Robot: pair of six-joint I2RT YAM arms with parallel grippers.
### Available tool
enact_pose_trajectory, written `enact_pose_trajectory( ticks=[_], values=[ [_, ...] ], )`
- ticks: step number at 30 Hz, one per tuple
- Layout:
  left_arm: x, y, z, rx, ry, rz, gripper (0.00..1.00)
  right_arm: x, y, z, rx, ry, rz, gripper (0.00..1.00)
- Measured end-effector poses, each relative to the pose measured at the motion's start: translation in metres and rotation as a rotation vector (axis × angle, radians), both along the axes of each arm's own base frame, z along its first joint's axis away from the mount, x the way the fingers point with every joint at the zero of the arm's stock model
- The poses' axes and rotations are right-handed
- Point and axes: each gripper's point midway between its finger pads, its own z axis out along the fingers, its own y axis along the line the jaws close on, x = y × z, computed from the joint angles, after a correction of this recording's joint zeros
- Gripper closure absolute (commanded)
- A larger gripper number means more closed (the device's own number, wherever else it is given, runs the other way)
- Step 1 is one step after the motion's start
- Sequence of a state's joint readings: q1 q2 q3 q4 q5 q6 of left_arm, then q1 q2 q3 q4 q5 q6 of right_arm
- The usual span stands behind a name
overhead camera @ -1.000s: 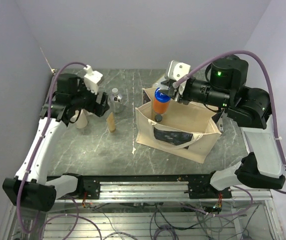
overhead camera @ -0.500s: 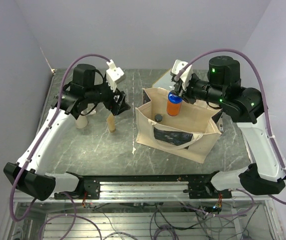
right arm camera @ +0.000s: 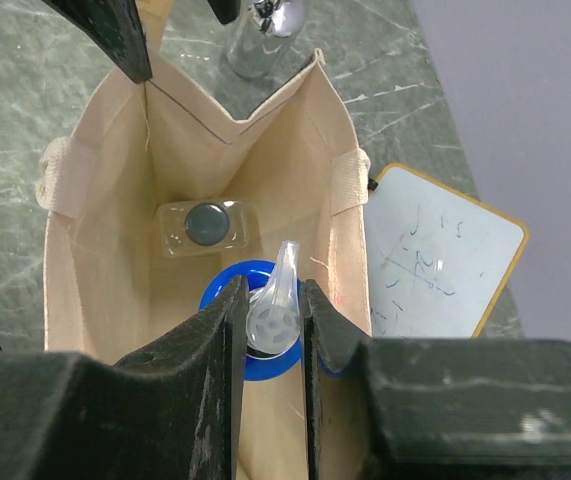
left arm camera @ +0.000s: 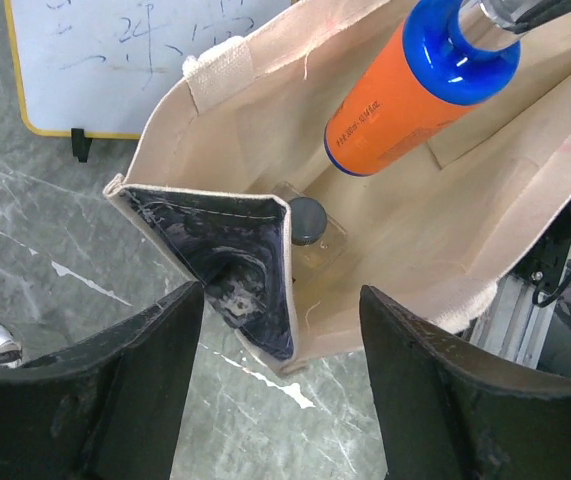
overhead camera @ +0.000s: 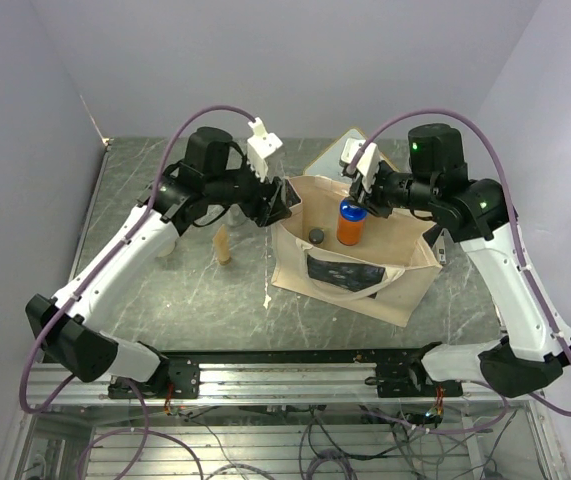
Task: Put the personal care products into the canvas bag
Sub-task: Place the care product in the canvas bag.
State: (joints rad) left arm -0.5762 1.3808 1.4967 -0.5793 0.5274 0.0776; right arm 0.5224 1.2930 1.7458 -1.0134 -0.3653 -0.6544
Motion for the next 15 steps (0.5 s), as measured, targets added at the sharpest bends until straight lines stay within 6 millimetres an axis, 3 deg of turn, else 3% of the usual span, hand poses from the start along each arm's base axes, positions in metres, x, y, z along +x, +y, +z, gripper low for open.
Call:
enact_pose_trajectory(
  ticks=[6, 12, 15],
  values=[
    [0.001, -0.009, -0.018, 0.027, 0.016, 0.013, 0.35, -0.001, 0.004, -0.013, -0.007, 0.017, 0.050, 1.00],
    [0.001, -0.011, -0.033, 0.039, 0.035, 0.028, 0.44, -0.005, 0.011, -0.053, -0.038, 0.097, 0.117, 1.00],
    [0.001, -0.011, -0.040, 0.042, 0.047, 0.032, 0.57, -0.006, 0.016, -0.067, -0.044, 0.134, 0.150, 1.00]
  ],
)
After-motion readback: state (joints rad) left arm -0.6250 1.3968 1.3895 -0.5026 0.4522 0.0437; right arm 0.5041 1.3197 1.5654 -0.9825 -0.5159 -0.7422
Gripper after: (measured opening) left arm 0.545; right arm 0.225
